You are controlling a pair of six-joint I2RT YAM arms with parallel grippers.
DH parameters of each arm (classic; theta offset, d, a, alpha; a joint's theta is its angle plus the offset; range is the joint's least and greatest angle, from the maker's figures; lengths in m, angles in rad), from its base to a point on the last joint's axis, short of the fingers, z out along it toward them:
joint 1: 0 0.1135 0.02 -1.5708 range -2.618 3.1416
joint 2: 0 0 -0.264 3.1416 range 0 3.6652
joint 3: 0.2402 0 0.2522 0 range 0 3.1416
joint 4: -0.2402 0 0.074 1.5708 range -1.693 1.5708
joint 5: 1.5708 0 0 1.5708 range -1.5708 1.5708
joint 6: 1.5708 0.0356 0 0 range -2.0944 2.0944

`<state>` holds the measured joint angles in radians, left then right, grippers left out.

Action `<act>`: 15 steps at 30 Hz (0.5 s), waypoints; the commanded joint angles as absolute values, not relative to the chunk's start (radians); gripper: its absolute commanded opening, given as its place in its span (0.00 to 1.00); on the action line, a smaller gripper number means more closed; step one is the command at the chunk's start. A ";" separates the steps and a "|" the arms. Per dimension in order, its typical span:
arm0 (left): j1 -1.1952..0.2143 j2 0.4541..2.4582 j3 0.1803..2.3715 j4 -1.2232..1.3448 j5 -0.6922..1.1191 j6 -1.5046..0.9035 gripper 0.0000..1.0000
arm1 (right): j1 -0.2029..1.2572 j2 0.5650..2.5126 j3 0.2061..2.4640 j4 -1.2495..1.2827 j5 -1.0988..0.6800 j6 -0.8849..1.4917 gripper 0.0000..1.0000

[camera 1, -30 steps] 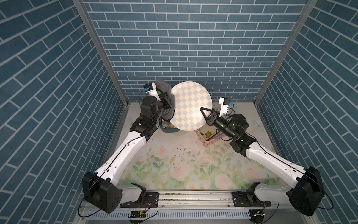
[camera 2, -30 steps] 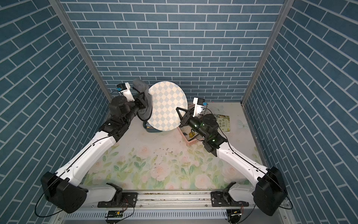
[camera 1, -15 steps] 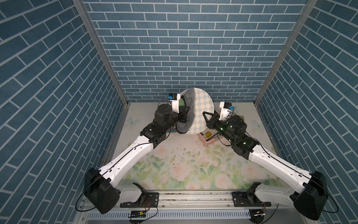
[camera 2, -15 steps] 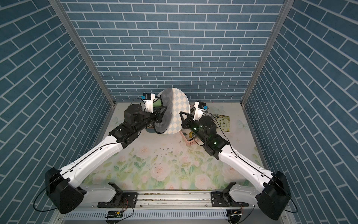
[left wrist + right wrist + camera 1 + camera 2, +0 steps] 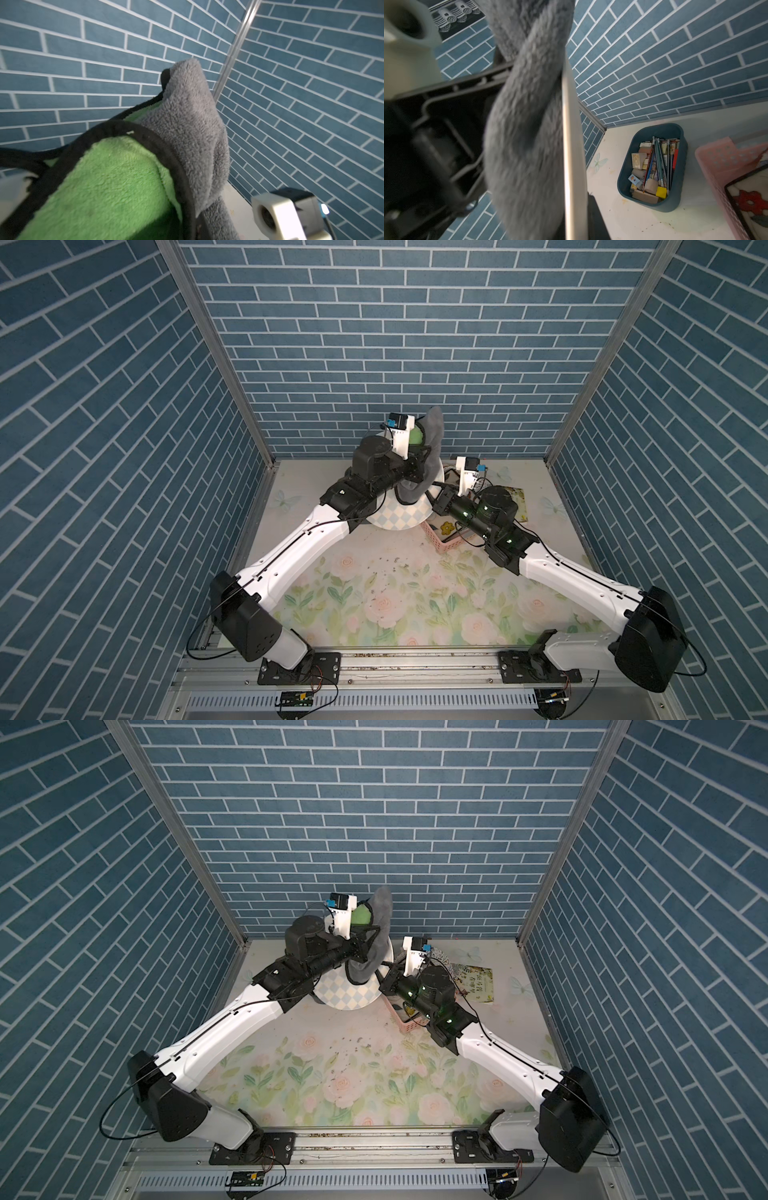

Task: Wipe the wet plate dry
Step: Wipe the plate with towel.

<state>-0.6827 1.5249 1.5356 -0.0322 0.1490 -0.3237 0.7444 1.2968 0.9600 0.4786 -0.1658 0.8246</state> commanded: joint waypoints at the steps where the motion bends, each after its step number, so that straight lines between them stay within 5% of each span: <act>1: -0.655 1.523 1.503 -0.102 0.059 -0.307 0.00 | 0.763 1.203 0.993 0.652 -0.264 0.742 0.00; 11: -0.653 1.502 1.310 -0.064 0.145 -0.460 0.00 | 0.610 1.089 0.869 0.783 -0.189 0.924 0.00; 15: -0.800 1.576 1.360 -0.008 0.209 -0.447 0.00 | 0.613 1.161 0.868 0.918 -0.265 1.026 0.00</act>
